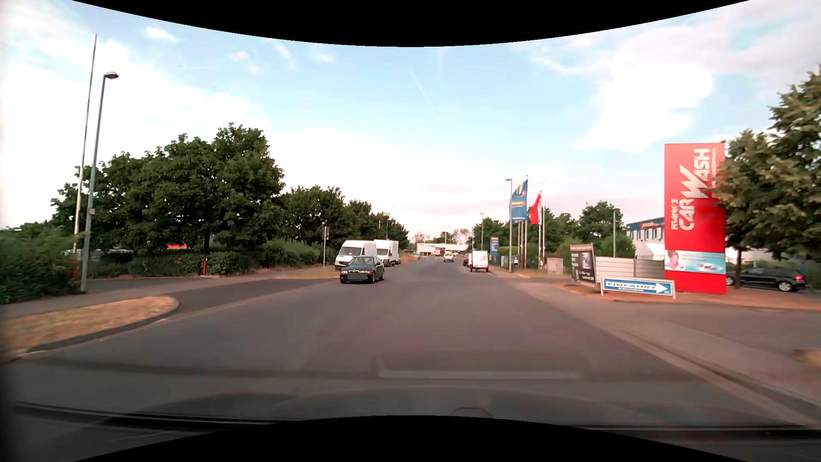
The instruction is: Follow the waypoints while adhering to traffic rules and regulations
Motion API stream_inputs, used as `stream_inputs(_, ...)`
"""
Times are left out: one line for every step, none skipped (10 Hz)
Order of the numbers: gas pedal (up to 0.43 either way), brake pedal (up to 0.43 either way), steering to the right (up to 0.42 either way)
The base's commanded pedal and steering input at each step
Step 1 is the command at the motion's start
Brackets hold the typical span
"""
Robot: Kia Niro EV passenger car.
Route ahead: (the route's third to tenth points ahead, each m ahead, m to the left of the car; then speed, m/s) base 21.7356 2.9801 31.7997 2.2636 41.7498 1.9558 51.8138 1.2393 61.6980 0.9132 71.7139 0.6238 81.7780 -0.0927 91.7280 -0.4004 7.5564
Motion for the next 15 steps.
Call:
stream_inputs(0.118,0.0,0.009)
stream_inputs(0.118,0.0,0.009)
stream_inputs(0.118,0.0,0.009)
stream_inputs(0.118,0.0,0.009)
stream_inputs(0.118,0.0,0.009)
stream_inputs(0.11,0.0,0.008)
stream_inputs(0.11,0.0,0.008)
stream_inputs(0.11,0.0,0.008)
stream_inputs(0.11,0.0,0.008)
stream_inputs(0.11,0.0,0.006)
stream_inputs(0.098,0.0,0.001)
stream_inputs(0.098,0.0,-0.004)
stream_inputs(0.098,0.0,-0.005)
stream_inputs(0.098,0.0,-0.004)
stream_inputs(0.098,0.0,-0.004)
